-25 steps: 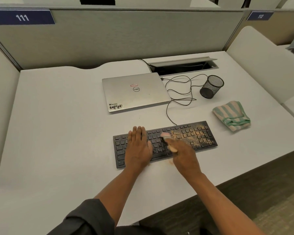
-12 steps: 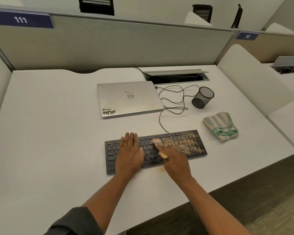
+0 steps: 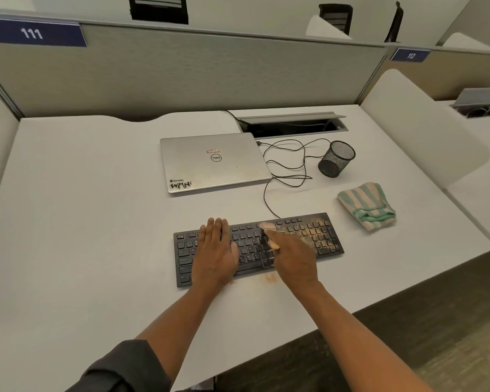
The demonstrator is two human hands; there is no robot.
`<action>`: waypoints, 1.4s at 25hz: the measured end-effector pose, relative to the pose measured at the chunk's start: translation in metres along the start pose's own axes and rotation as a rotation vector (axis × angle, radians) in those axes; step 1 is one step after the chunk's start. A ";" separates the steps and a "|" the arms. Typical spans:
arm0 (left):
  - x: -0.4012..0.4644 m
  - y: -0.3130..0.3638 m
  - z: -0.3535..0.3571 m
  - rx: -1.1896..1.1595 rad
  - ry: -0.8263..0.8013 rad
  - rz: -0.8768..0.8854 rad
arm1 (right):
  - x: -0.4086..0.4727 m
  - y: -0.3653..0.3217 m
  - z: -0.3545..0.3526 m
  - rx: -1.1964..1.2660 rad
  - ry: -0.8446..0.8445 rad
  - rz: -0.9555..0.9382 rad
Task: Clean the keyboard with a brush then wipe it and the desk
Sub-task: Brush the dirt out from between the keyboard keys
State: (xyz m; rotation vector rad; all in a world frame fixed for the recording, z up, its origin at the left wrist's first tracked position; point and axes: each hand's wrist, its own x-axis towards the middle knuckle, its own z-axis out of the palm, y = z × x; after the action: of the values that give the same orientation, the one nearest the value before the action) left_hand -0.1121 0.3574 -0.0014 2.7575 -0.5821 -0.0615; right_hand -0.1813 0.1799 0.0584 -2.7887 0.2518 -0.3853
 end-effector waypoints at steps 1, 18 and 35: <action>0.000 0.000 0.000 0.000 -0.002 0.000 | 0.002 0.002 -0.003 -0.025 0.006 0.046; 0.000 0.000 -0.001 0.013 0.003 0.007 | 0.014 0.000 -0.001 -0.027 -0.091 -0.140; -0.002 0.002 -0.004 0.016 -0.013 -0.001 | 0.069 0.012 -0.040 0.096 -0.077 0.262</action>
State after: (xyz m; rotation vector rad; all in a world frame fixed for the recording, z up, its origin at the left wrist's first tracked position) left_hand -0.1139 0.3577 0.0033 2.7745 -0.5872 -0.0762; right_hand -0.1291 0.1429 0.1069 -2.6248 0.5580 -0.2194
